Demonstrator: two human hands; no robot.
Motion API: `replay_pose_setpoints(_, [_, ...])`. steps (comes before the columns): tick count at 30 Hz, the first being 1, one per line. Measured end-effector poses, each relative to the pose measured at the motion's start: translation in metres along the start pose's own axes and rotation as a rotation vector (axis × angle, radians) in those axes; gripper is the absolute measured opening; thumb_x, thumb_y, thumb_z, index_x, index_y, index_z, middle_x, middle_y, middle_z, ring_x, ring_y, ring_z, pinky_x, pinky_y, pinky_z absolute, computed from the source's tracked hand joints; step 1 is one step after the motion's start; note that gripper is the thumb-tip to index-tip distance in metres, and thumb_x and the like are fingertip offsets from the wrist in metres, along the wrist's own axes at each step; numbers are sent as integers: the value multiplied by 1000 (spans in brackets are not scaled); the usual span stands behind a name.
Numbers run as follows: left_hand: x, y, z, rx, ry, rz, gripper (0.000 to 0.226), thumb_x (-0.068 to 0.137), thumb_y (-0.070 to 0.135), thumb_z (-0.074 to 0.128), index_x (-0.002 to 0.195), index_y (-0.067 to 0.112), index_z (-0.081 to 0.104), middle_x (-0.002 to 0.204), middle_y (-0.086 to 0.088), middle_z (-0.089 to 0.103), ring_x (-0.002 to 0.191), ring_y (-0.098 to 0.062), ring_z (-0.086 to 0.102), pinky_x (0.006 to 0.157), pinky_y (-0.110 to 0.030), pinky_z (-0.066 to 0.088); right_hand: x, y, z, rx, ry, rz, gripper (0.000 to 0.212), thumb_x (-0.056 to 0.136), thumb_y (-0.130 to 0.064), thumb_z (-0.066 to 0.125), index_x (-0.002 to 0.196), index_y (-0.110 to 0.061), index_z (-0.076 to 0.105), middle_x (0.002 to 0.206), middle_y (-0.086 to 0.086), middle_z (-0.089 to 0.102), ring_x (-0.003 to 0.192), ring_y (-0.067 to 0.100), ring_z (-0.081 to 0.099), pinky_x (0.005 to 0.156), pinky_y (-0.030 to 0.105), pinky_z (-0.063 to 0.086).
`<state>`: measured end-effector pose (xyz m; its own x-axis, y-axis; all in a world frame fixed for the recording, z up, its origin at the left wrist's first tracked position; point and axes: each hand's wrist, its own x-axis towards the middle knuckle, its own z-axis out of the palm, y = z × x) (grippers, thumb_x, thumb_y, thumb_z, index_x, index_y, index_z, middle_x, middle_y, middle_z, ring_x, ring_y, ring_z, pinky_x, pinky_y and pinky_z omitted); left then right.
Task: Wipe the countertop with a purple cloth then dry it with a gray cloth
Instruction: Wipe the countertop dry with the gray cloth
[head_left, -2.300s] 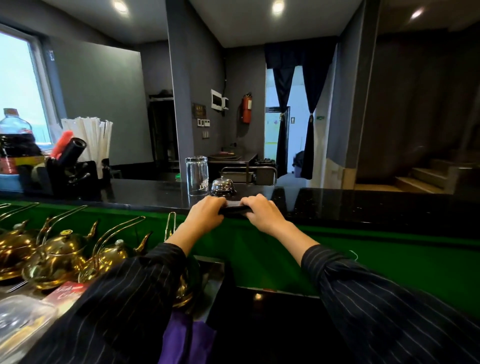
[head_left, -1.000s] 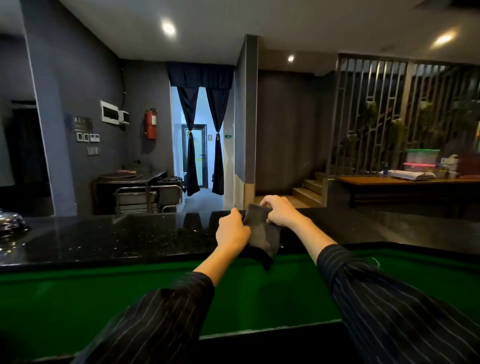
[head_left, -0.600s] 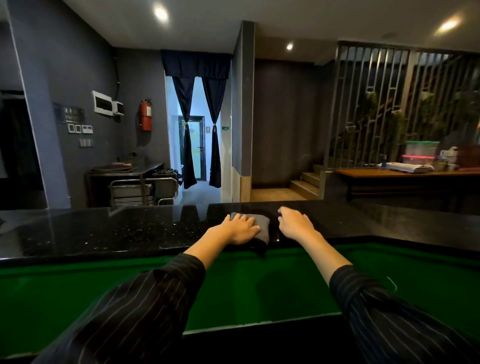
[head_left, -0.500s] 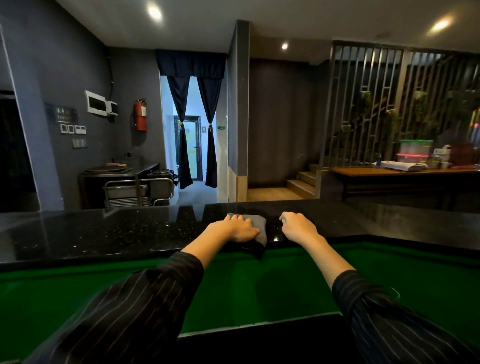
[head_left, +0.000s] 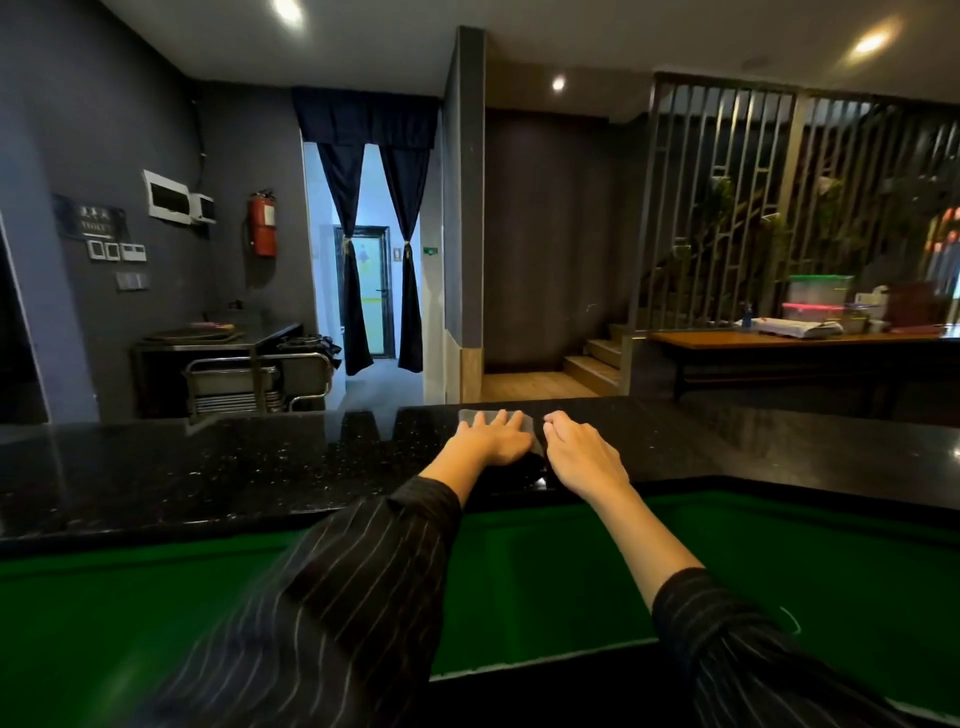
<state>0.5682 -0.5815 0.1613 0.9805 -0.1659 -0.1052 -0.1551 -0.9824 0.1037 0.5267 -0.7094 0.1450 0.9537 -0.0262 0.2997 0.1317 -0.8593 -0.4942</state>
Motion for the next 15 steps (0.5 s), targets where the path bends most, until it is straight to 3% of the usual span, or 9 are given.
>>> replay_pose_setpoints(6, [-14,-84,-8,-73,47,-199,66,94,51,24,152,22,9,162,-6,5,147,-39,1,117,-60,3,2,-3,2,-162,-47,-41,41,101,-33,29,130,-17,54,125,8,61,112,27,57,90,41,47])
replay_pose_setpoints(11, [-61,-49,0,-34,45,-69,62,97,48,22,152,21,11,162,-5,3,148,-37,2,118,-58,4,-4,-16,0,-196,-41,7,32,97,-18,39,121,-13,59,122,10,62,111,28,57,90,41,48])
replay_pose_setpoints(13, [-72,-25,6,20,47,-5,60,98,46,21,152,22,11,162,-4,3,147,-38,1,118,-58,4,-3,-32,0,-68,-8,96,29,96,-18,44,120,-11,59,123,13,61,114,30,57,93,42,49])
replay_pose_setpoints(15, [-74,-17,8,40,46,34,59,98,44,21,152,23,8,162,-4,2,147,-40,-2,118,-59,2,-2,-58,7,227,84,114,31,98,-20,42,120,-9,60,123,15,62,113,32,58,91,39,49])
